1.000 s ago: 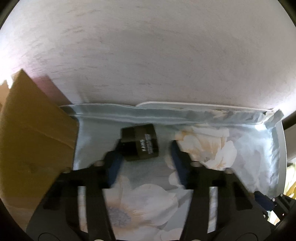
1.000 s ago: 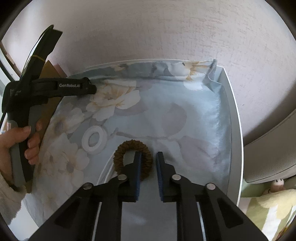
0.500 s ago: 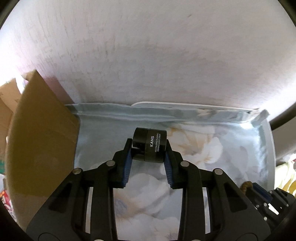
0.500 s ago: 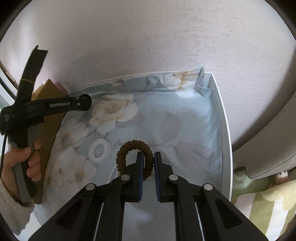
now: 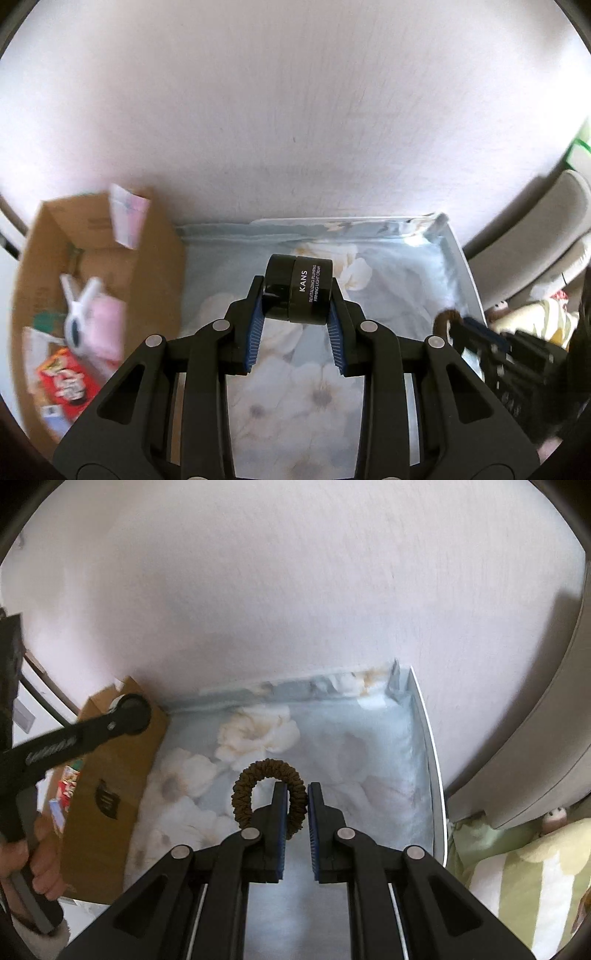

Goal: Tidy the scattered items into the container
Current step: 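Carry both items over the cardboard box and open both grippers to drop them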

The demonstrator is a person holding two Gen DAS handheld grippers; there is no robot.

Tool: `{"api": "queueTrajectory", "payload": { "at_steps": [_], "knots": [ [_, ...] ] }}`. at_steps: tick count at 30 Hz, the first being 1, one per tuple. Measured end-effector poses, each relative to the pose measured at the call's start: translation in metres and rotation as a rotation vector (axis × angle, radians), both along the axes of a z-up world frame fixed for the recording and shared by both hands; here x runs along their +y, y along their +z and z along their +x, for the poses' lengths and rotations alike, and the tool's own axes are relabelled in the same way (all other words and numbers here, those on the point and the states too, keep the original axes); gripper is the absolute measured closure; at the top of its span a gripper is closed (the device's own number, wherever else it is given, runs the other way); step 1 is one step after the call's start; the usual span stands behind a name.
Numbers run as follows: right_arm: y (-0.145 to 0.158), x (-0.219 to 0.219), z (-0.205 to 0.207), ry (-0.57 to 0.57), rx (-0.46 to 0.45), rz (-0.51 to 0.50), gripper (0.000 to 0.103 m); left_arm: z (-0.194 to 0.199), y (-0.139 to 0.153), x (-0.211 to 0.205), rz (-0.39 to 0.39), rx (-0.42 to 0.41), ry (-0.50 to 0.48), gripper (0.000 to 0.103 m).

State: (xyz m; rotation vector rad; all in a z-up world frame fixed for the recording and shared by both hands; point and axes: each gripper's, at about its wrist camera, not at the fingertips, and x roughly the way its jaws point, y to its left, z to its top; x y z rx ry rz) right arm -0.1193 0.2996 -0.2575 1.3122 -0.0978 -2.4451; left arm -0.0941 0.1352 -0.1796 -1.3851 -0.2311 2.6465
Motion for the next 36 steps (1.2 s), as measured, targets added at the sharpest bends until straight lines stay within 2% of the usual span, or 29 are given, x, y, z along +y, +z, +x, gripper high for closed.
{"api": "queueTrajectory", "payload": {
  "at_steps": [5, 9, 11, 17, 26, 33, 36],
  "knots": [
    [0.031, -0.025, 0.010, 0.029, 0.056, 0.005, 0.093, 0.018, 0.024, -0.019, -0.032, 0.027, -0.009, 0.075],
    [0.052, -0.055, 0.021, 0.077, 0.103, 0.013, 0.093, 0.053, 0.049, -0.077, -0.032, 0.044, 0.008, 0.075],
    [0.061, -0.074, 0.025, 0.108, 0.118, 0.011, 0.093, 0.061, 0.053, -0.099, -0.007, 0.046, 0.012, 0.075],
    [0.075, -0.140, 0.043, 0.231, 0.147, 0.011, 0.093, 0.077, 0.047, -0.157, -0.005, 0.030, 0.081, 0.075],
    [0.061, -0.235, 0.062, 0.414, 0.116, 0.002, 0.093, 0.096, 0.015, -0.208, 0.055, -0.037, 0.105, 0.075],
    [0.026, -0.267, 0.053, 0.435, 0.042, 0.061, 0.093, 0.106, -0.008, -0.203, 0.075, -0.074, 0.052, 0.075],
    [0.022, -0.271, 0.047, 0.432, 0.026, 0.059, 0.093, 0.109, -0.016, -0.196, 0.069, -0.094, 0.024, 0.075]
  ]
}}
